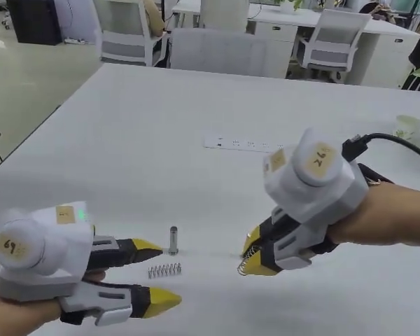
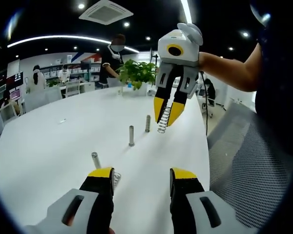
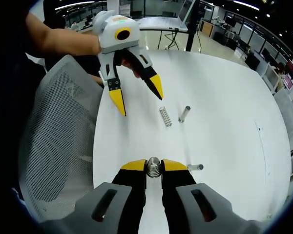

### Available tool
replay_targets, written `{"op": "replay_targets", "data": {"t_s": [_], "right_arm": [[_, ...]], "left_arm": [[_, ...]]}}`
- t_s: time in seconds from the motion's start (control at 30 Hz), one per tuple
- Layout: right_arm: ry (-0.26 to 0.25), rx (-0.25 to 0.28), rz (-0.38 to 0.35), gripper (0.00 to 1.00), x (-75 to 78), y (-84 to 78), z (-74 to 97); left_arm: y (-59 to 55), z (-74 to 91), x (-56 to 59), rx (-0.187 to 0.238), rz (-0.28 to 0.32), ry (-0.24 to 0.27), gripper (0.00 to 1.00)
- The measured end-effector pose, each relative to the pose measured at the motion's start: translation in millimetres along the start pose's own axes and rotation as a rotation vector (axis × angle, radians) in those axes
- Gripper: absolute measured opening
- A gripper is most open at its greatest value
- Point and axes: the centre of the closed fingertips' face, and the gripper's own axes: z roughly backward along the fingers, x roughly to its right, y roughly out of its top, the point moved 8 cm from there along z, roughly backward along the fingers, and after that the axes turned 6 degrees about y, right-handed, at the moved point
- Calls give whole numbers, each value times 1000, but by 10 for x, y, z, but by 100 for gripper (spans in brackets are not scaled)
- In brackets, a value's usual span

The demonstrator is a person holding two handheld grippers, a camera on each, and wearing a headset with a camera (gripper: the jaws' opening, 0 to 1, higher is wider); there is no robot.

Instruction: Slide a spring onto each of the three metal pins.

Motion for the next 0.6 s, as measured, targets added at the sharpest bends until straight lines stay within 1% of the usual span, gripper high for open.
{"op": "replay_targets", "data": {"t_s": [0.13,0.27,0.47,0.6], "right_arm": [[0,-12,-1,9,9,-26,10],[-2,-21,-4,9,36,-50,40],[-9,-34,-11,9,91,-87,85],[-23,-40,-19,9,169,-114,129]], "left_arm": [[-35,65,-22,13,28,30,41],[-89,135,-55,16,48,59,41],[-131,215,-72,21,67,89,42],[-159,240,-65,23,78,100,43]]}}
